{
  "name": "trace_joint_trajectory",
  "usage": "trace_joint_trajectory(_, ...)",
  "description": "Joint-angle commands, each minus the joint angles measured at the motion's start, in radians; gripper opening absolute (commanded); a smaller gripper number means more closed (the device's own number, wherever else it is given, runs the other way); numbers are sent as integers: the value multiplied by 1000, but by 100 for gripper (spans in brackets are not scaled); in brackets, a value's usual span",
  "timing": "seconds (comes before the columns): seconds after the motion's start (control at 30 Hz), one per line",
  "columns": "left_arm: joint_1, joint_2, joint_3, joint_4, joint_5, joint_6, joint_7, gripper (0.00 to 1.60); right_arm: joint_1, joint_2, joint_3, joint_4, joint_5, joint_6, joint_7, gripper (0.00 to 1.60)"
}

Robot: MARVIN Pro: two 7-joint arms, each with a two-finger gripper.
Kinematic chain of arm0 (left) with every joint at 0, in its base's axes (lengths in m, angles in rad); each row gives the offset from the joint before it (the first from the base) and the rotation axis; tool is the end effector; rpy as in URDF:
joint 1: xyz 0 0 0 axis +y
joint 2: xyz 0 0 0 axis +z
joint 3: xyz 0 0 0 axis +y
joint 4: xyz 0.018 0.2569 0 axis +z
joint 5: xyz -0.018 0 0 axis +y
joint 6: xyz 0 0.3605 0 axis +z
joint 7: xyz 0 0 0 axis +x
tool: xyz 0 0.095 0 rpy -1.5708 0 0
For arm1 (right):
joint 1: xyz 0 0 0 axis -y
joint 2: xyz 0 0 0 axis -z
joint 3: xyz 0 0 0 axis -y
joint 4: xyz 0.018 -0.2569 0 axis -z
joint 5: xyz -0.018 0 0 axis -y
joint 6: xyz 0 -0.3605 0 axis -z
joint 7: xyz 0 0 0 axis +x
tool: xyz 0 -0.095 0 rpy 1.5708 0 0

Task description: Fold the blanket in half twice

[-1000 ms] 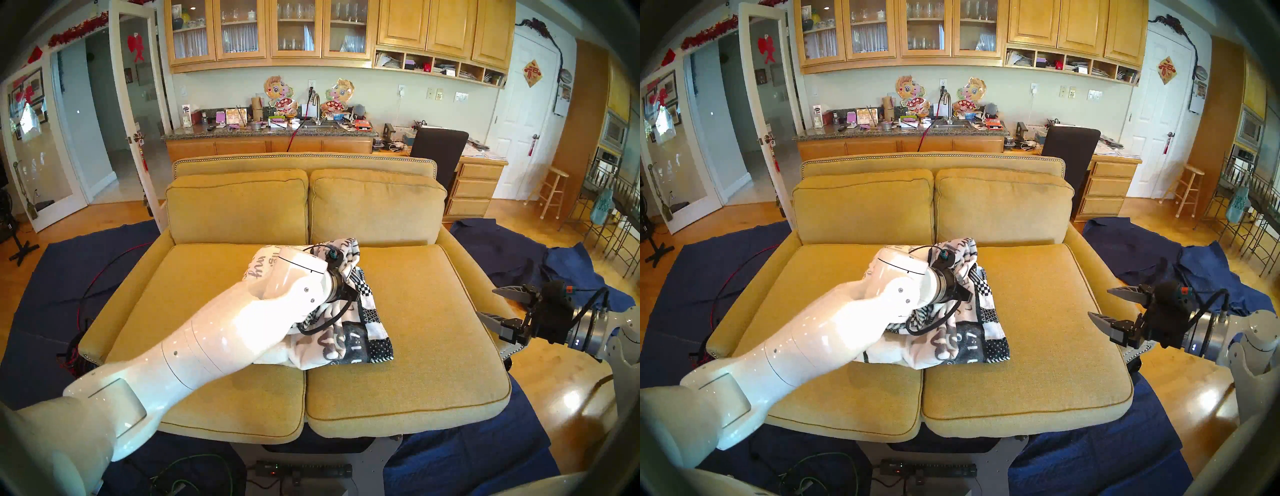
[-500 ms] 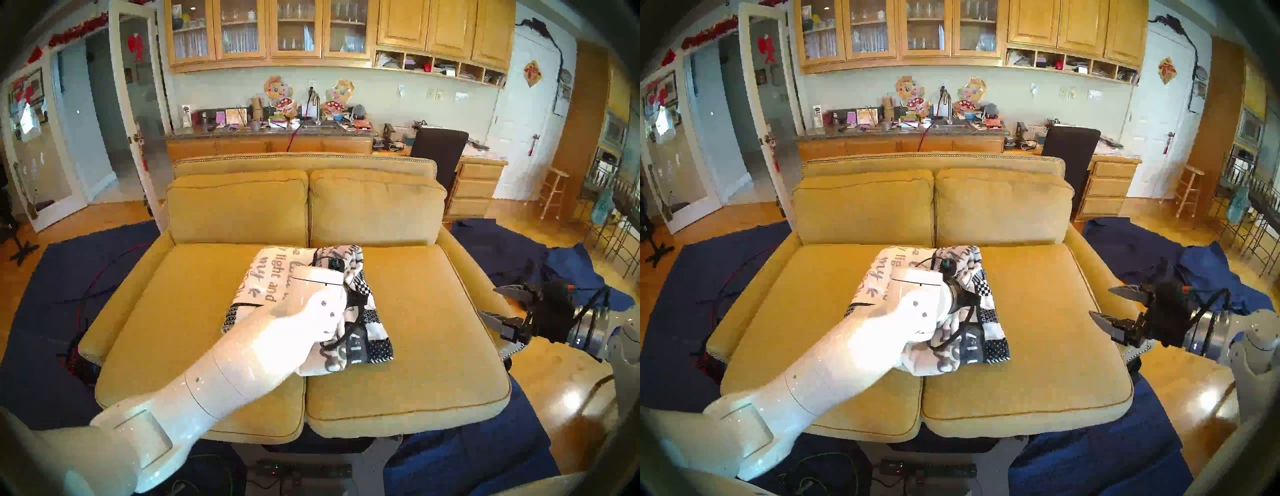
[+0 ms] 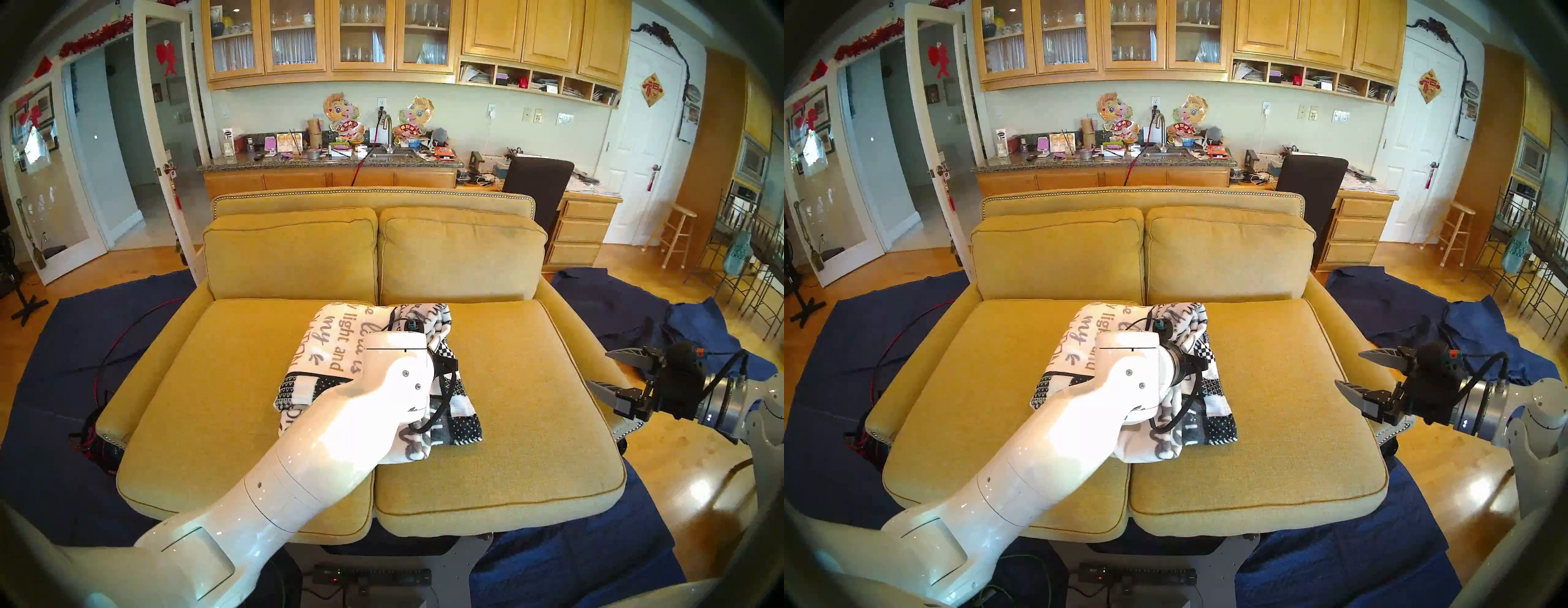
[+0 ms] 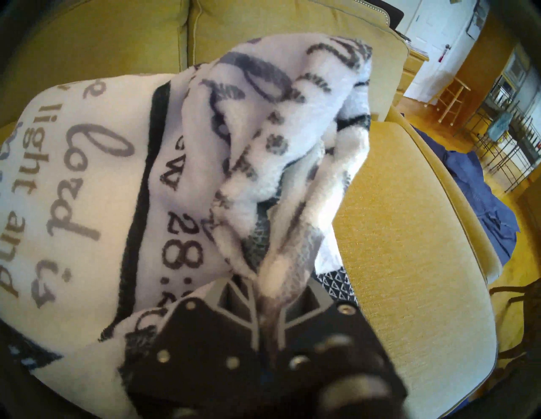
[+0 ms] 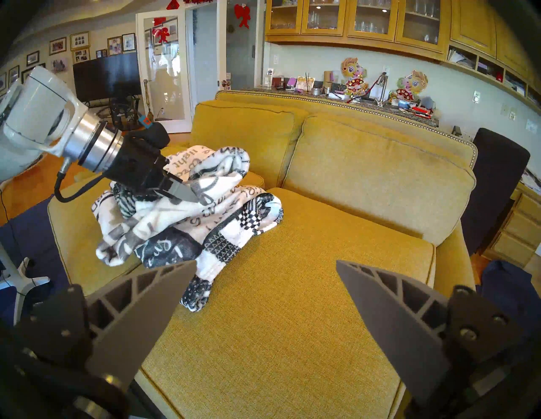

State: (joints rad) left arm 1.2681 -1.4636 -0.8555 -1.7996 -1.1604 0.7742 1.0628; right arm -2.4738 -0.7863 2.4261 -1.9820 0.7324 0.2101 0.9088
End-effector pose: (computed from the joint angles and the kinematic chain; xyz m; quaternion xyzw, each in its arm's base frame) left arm 0.3982 -0.2458 -0.1898 0.9200 -0.0255 0.3718 0.1216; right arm 0.2914 -0.2282 -0.1587 -0.7794 -0.2894 -0.5317 0.1615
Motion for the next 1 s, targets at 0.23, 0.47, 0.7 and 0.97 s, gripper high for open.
trace_joint_trajectory(0.23, 34, -96, -111, -56, 60, 80, 76, 160, 9, 1, 25, -11, 5, -2, 1, 160)
trace_joint_trajectory(0.47, 53, -85, -199, -132, 62, 154, 6, 160, 9, 2, 24, -10, 4, -3, 1, 160)
trace_joint_trajectory(0.7, 57, -67, -295, -218, 62, 186, -65, 160, 10, 2, 22, -9, 4, -3, 1, 160)
trace_joint_trajectory(0.97, 66, 38, -383, -308, 34, 186, -117, 160, 10, 2, 23, -10, 4, -3, 1, 160)
